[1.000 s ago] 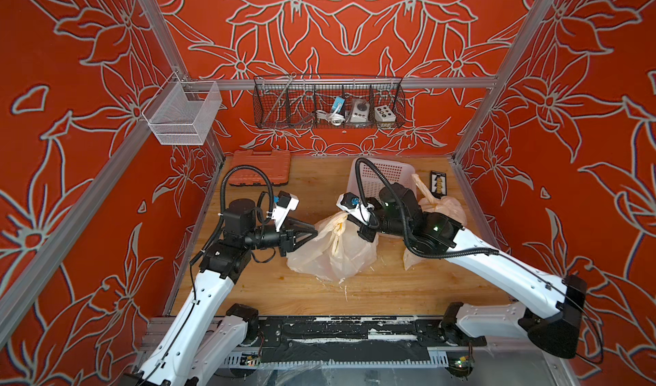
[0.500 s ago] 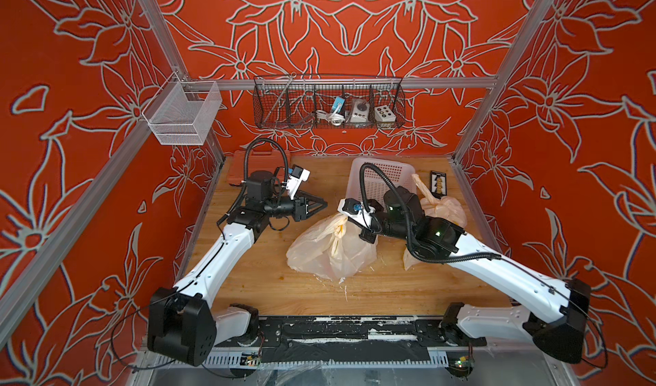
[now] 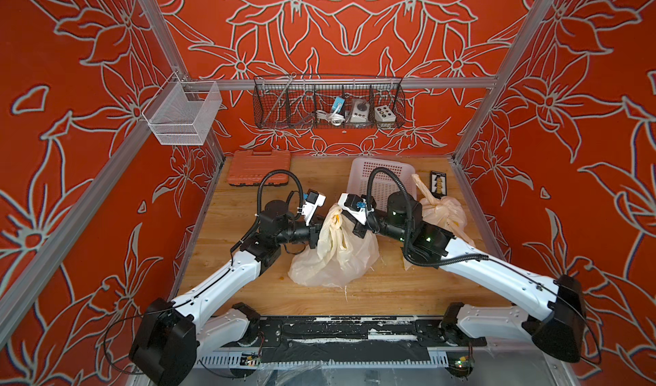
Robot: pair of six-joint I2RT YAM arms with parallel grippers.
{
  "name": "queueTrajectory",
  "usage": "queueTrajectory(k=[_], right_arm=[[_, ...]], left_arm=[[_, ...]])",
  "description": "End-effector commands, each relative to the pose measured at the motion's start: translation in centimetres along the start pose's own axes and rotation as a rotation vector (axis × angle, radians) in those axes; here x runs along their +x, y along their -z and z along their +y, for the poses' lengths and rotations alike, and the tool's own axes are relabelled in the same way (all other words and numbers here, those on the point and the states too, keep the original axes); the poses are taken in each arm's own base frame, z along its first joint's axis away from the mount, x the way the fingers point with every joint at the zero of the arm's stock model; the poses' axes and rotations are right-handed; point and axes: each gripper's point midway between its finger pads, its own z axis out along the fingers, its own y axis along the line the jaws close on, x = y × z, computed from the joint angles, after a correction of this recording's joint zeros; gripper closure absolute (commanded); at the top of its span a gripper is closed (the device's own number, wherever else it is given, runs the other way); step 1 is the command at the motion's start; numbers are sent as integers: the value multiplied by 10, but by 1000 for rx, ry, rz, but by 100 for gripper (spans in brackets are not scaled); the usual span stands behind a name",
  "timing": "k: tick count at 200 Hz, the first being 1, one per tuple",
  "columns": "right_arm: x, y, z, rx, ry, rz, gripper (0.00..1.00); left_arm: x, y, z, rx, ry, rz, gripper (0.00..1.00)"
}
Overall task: Place the peach into a plastic bag & tie a knot
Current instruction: Cross the plastic bag at the center of the board.
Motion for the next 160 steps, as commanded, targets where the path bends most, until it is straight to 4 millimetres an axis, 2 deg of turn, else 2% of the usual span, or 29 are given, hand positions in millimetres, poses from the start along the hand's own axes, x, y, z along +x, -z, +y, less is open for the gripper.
queueTrajectory(k=[1,30,43,47,57,85,103,123,142,160], right_arm=[[-19,-8,-11,60,-18,-131,100],[-2,-13,-20,139,66,-103,100],[8,-14,-16,128,124,-63,100],[12,-15,-15,120,146,-43,100],[22,-17,-12,110,181,-4,100],[37,-24,-22,170,207,42,100],[31,-29,-30,221,193,6,100],[18,-32,-33,237,151,-71,100],[-2,-31,-18,146,106,-189,100],[-11,-26,-6,60,60,-251,100]], left_arm=[[2,-6,-3,11,2,-23,72],[9,1,3,-72,-17,-28,73],[16,8,8,-118,-42,-4,73],[14,13,2,-120,-65,-18,73],[15,18,3,-134,-71,-33,73],[22,8,1,-64,-23,-49,74],[34,-7,0,-47,-23,-16,75],[37,-22,-9,-17,-49,-7,75],[43,-33,-10,-5,-41,15,76],[45,-30,-8,-25,-43,8,76]])
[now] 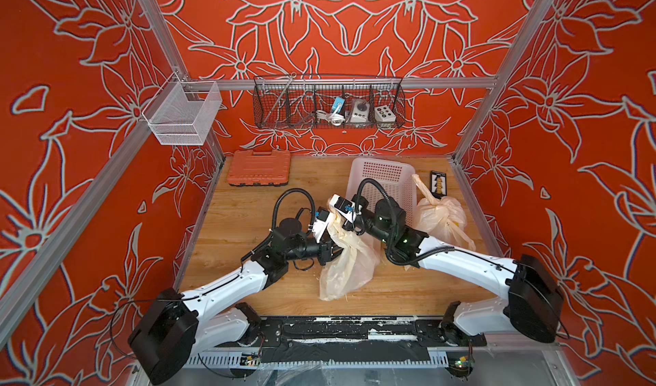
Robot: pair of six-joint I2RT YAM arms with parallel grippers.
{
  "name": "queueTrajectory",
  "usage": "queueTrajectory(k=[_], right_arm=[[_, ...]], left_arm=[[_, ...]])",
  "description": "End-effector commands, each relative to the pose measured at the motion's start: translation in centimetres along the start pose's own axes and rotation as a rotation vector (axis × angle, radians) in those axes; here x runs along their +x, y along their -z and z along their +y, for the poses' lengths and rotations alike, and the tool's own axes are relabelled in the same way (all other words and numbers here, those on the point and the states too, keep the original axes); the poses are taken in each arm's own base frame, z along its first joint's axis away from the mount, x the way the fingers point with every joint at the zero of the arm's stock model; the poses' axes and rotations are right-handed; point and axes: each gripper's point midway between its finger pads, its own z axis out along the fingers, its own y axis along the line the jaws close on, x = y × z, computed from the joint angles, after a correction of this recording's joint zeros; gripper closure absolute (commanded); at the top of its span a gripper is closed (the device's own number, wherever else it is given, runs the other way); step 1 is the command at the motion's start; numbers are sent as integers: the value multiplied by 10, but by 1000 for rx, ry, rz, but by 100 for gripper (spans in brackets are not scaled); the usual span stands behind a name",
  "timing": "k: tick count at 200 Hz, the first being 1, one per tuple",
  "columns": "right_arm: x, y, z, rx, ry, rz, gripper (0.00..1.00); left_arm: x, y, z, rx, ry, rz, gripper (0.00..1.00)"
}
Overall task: Place the peach into a plastic bag & tie a knot
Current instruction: Cross the plastic bag at the center of the board.
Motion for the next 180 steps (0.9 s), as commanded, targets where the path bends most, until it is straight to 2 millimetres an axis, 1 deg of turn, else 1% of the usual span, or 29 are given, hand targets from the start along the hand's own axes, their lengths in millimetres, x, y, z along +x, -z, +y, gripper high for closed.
queueTrajectory(k=[1,13,21,23,27,46,52,58,68,85,101,118,137,153,169,180], right_arm=[[-47,9,1,-61,-71,-212,100],[-46,15,2,-101,-116,-232,100],[-45,20,-1,-102,-138,-246,100],[-45,21,-1,-107,-145,-249,100],[-44,23,-2,-117,-158,-256,100],[-42,30,-11,-131,-218,-284,100],[-42,32,-14,-130,-235,-296,100],[-44,33,-16,-127,-242,-310,100],[-47,34,-18,-132,-243,-329,100],[-51,32,-21,-144,-249,-346,100],[-62,29,-19,-188,-273,-389,100],[-77,24,-18,-243,-311,-455,100],[-93,16,-18,-306,-332,-513,100],[-102,9,-17,-343,-325,-534,100],[-98,1,-16,-353,-329,-528,100],[-93,-4,-12,-378,-343,-518,100]], left_arm=[[-11,-1,-11,21,-46,-41,76],[-11,7,-13,-5,-69,-44,76],[-9,14,-13,-39,-85,-39,74],[-12,19,-17,-43,-101,-52,74],[-12,25,-19,-62,-119,-56,73],[-12,53,-26,-138,-184,-70,67],[-12,62,-26,-166,-187,-79,65],[-12,70,-26,-189,-188,-84,59],[-14,80,-25,-224,-189,-90,58],[-25,95,-18,-282,-171,-110,58],[-46,105,-14,-304,-143,-142,58],[-71,114,-12,-329,-143,-180,56],[-93,119,-19,-323,-181,-221,54],[-101,117,-23,-291,-198,-235,52],[-101,108,-19,-249,-191,-243,51],[-101,102,-14,-224,-188,-263,51]])
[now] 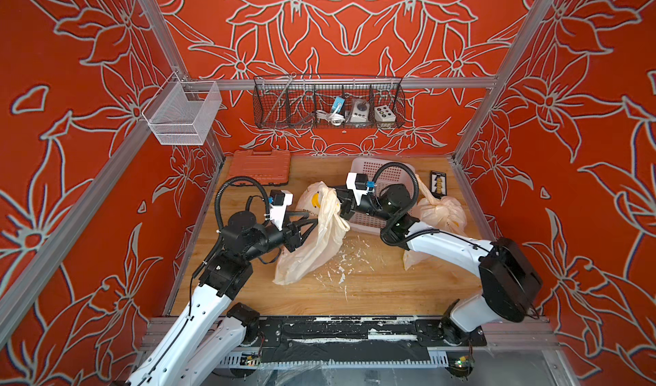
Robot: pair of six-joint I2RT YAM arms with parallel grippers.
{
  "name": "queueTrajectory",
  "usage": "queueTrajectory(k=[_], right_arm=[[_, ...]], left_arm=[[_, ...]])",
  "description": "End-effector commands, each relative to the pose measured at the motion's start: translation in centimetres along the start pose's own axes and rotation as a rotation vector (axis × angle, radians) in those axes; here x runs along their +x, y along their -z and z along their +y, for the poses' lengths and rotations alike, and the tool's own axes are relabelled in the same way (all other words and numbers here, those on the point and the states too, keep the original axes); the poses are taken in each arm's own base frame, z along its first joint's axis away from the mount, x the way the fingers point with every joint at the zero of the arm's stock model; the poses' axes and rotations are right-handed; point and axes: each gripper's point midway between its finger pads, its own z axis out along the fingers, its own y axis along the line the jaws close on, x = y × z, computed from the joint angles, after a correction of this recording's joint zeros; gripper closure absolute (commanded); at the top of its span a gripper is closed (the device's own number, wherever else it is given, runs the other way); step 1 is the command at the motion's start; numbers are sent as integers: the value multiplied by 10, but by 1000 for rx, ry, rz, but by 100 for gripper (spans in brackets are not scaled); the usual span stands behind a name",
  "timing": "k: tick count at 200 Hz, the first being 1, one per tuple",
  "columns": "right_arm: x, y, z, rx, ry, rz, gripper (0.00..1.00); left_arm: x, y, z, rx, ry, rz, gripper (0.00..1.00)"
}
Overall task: Place the peach into a plastic bag & tie a knot
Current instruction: Cross the plastic bag at the center of the board.
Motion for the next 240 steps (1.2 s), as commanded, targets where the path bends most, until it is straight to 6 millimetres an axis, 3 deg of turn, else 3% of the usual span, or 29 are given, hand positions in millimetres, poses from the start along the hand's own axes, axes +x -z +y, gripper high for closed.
queueTrajectory(k=[1,27,58,82,106,132,151,211,227,240], right_arm=[[-17,-8,10,-87,-6,-66,100],[-10,-14,15,-146,-73,-69,100],[-15,-12,39,-306,-189,-76,100],[-1,-8,22,-174,-164,-68,100],[12,-5,24,-203,-124,-17,100],[21,1,24,-207,-133,5,100],[23,4,24,-217,-139,13,100],[16,7,32,-266,-139,21,100],[15,7,32,-265,-137,18,100],[15,8,30,-254,-136,18,100]], left_arm=[[-4,-11,-5,83,-7,-45,51],[6,-29,12,88,18,-65,52],[22,-43,35,32,23,-51,54],[40,-49,44,22,38,-9,61],[37,-32,37,-12,61,-19,55],[36,0,42,-149,-26,-1,47],[34,8,46,-195,-69,46,42],[26,-6,48,-165,-241,122,32],[27,-14,51,-146,-237,120,37],[27,-19,49,-121,-236,120,49]])
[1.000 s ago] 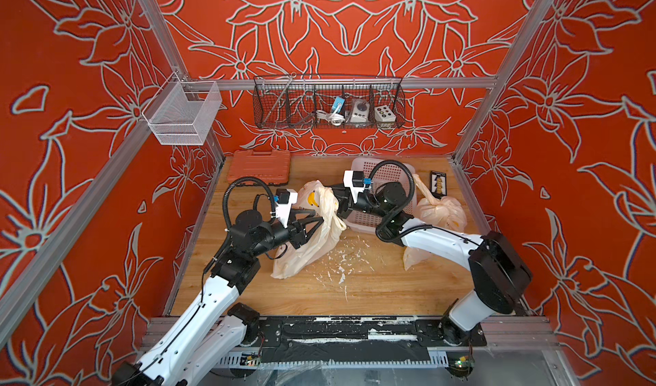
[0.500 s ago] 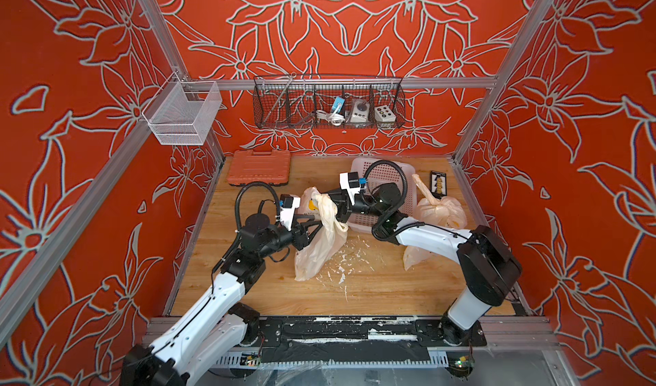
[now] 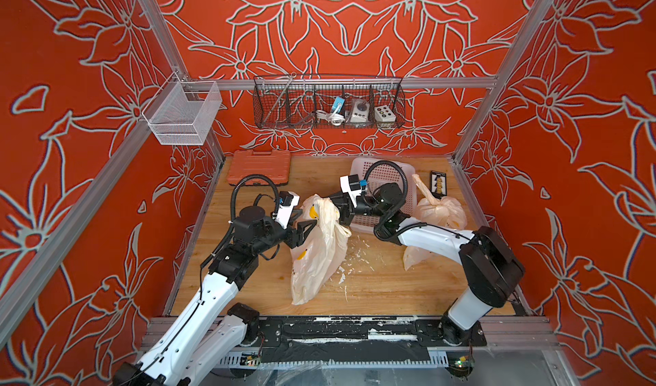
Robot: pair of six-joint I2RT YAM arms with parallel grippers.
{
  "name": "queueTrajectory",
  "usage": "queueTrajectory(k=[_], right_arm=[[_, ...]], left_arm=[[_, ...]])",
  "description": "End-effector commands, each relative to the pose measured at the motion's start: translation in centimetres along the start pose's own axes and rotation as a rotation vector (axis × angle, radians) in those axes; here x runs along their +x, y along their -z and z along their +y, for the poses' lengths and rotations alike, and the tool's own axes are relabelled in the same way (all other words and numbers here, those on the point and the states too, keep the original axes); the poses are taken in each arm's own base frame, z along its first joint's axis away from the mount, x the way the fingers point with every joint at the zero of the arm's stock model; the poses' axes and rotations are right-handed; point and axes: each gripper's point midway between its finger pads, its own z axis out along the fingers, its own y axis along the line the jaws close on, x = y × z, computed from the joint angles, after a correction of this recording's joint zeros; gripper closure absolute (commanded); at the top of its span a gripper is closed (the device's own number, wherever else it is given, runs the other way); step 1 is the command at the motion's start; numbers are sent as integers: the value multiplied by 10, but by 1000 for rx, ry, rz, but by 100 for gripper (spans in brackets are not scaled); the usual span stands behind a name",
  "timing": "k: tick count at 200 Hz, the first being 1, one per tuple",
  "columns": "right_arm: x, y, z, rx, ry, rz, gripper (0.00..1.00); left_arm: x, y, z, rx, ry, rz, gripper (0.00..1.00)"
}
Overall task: Place the peach into a plastic bag & tie a knot
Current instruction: Cross the plastic bag at the center of the board.
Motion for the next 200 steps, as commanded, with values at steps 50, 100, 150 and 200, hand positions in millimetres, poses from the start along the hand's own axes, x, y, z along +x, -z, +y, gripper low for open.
queueTrajectory(k=[50,100,150,200], right_arm=[[5,22,-14,108,65,53,100],[5,25,-45,272,147,84,100],[-24,13,-53,335,182,-15,100],[13,16,-61,409,282,71,100]], left_arm=[[-29,11,-11,29,-119,-130,100],[-28,18,-31,130,-110,-165,100],[-4,-5,-61,233,-103,-102,100],[-8,-10,-86,278,-123,-156,100]])
